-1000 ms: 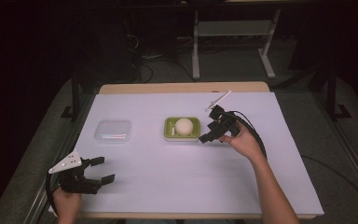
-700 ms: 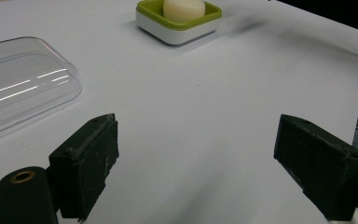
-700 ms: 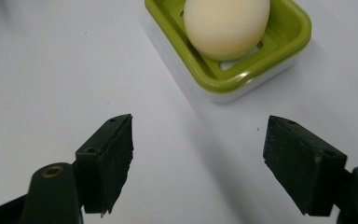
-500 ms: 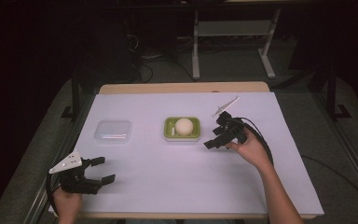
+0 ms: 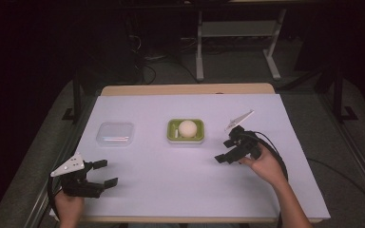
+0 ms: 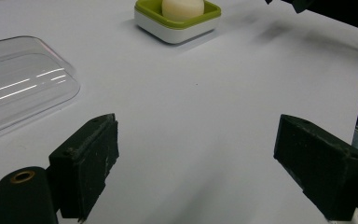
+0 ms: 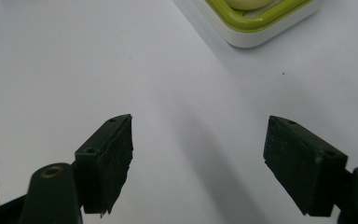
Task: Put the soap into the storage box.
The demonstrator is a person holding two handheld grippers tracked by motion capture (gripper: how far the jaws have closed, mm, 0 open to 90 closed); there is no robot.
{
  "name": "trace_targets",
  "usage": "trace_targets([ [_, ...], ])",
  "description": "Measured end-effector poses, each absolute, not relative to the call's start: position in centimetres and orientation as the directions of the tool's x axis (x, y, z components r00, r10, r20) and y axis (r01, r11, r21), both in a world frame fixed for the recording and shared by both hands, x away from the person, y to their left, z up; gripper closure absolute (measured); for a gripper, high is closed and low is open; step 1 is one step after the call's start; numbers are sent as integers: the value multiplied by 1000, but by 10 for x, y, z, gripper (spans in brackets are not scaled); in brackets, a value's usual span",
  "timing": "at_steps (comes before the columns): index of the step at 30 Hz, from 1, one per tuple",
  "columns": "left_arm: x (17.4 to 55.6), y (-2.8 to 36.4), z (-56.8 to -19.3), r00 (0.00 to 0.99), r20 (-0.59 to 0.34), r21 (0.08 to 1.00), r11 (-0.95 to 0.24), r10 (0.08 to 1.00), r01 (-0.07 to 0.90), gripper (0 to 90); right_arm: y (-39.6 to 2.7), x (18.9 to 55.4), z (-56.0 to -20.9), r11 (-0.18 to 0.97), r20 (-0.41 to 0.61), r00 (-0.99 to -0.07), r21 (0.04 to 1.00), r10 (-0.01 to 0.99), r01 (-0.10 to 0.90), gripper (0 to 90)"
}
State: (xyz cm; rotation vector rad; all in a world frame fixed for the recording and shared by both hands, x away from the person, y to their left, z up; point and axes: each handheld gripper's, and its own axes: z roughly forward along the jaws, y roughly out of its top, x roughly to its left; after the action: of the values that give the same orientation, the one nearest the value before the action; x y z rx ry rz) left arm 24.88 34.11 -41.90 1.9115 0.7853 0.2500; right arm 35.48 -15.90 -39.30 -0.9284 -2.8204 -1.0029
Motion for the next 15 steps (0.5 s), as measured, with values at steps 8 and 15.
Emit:
trace_targets([
  [8,248,341,-419,769,-175,865,-277,615,418,132,-167,344,-401,619,198,-822,571,534,540,232],
  [15,249,341,-419,771,-181,866,-273,611,420,132,-171,330,-406,616,200,-820,572,536,542,232],
])
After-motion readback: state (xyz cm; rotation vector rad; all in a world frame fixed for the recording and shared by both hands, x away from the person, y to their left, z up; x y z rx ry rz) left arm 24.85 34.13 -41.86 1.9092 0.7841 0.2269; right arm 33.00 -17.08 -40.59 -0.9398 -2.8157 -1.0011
